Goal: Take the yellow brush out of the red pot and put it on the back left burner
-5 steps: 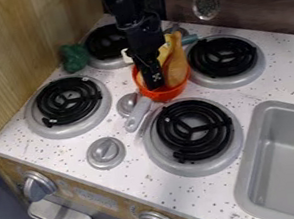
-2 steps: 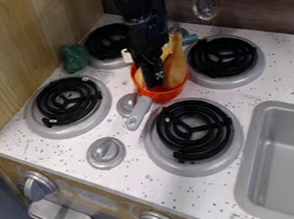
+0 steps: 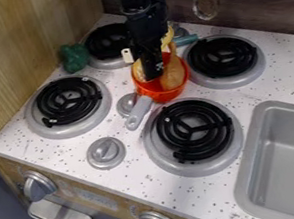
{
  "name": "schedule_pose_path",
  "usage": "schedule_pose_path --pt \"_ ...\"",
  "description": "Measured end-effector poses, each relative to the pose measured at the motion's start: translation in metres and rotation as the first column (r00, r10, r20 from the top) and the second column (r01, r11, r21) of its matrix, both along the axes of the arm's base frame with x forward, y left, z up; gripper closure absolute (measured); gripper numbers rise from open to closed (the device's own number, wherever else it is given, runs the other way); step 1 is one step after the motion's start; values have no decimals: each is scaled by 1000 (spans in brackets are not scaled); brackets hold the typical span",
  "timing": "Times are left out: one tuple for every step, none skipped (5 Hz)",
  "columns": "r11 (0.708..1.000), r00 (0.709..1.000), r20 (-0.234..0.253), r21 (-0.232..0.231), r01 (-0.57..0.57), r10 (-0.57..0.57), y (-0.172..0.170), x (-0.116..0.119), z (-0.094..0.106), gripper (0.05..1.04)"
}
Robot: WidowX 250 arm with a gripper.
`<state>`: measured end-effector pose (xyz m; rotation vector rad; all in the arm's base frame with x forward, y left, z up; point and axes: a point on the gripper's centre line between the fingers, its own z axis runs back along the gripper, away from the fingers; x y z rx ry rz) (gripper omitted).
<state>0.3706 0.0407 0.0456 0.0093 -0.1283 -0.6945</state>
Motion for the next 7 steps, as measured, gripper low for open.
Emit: schedule_pose_path --pt "999 999 7 25 -38 37 3 4 13 541" --pt "992 993 53 60 -108 105 10 5 43 541" --pt "987 989 42 63 -145 142 11 4 47 541" --pt "975 975 75 53 -215 211 19 3 55 541" --pt "961 960 72 38 -272 269 30 1 59 541" --pt "963 958 102 15 -271 268 42 12 54 541" --pt "951 937 166 -26 -307 307 53 24 48 541"
